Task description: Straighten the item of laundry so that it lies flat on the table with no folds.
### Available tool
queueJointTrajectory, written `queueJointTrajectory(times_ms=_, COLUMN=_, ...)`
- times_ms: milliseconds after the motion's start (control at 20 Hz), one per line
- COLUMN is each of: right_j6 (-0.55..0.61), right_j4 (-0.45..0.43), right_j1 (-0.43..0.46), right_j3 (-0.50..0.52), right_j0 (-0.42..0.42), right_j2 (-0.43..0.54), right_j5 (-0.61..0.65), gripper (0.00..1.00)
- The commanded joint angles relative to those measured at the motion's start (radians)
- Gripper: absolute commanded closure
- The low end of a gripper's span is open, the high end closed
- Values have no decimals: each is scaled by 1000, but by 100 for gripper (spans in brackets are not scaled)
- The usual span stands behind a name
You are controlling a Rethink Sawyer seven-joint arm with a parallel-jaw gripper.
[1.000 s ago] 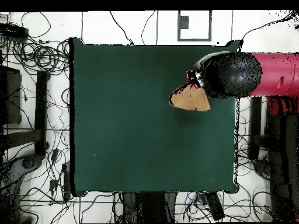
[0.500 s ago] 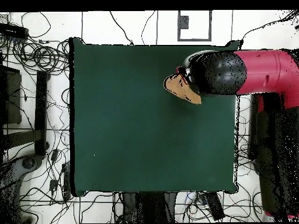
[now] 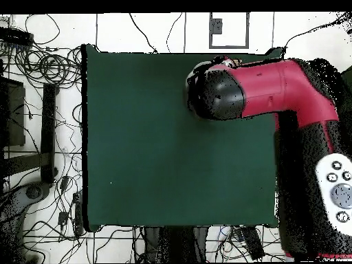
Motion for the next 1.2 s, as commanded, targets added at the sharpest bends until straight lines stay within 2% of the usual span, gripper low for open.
queueJointTrajectory(times_ms=50, right_j6=292, right_j4=-134, right_j1=30, right_j3=156, right_j0=167, right_j2=-150, right_j5=-188, gripper=100)
queueJointTrajectory(times_ms=450, right_j6=426, right_j4=-193, right_j1=66, right_j3=121, right_j0=337, right_j2=-347, right_j5=-317, gripper=100)
queueJointTrajectory(times_ms=600, right_j6=437, right_j4=-182, right_j1=76, right_j3=106, right_j0=376, right_j2=-399, right_j5=-331, gripper=100)
queueJointTrajectory(times_ms=750, right_j6=513, right_j4=-180, right_j1=98, right_j3=72, right_j0=450, right_j2=-487, right_j5=-294, gripper=100)
queueJointTrajectory(times_ms=950, right_j6=531, right_j4=-173, right_j1=95, right_j3=80, right_j0=477, right_j2=-542, right_j5=-334, gripper=100)
queueJointTrajectory(times_ms=1150, right_j6=782, right_j4=-226, right_j1=132, right_j3=44, right_j0=602, right_j2=-718, right_j5=-457, gripper=100)
queueJointTrajectory(times_ms=1200, right_j6=815, right_j4=-230, right_j1=146, right_j3=37, right_j0=626, right_j2=-753, right_j5=-483, gripper=100)
